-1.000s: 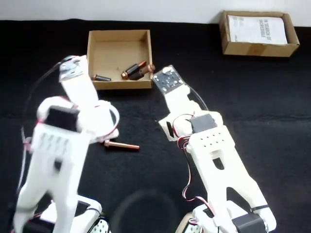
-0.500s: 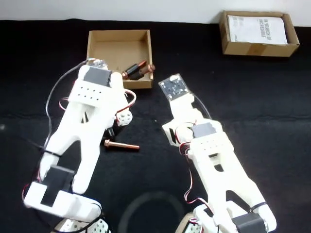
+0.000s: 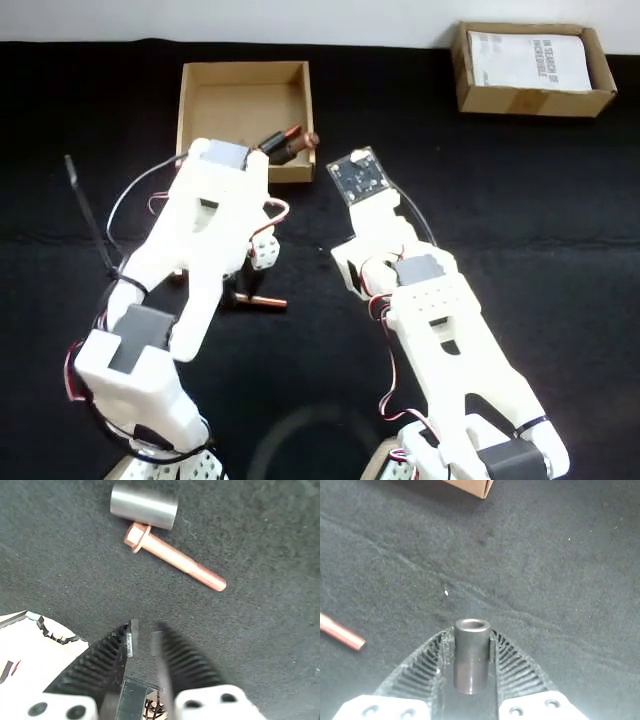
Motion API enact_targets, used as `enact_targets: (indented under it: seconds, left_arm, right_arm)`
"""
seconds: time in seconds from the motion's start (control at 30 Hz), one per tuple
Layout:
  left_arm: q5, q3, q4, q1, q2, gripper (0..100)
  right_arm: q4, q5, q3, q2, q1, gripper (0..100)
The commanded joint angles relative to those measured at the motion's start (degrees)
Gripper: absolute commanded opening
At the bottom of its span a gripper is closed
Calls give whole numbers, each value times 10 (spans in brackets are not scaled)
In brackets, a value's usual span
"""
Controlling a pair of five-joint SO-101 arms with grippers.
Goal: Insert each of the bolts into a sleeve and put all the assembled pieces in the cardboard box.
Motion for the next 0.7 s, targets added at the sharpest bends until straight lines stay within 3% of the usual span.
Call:
enact_targets:
  seconds: [0.0,0.4,0.67]
  left_arm:
    - [4,-15,4,30,12,220]
    - [4,-22,-18,7,95,216]
    - [4,-22,-58,6,115,123]
  right_arm:
    - [-11,-4,-1,-23,4,8]
    - [-49,-1,38,-23,7,8]
    - [-52,1,43,-22,4,8]
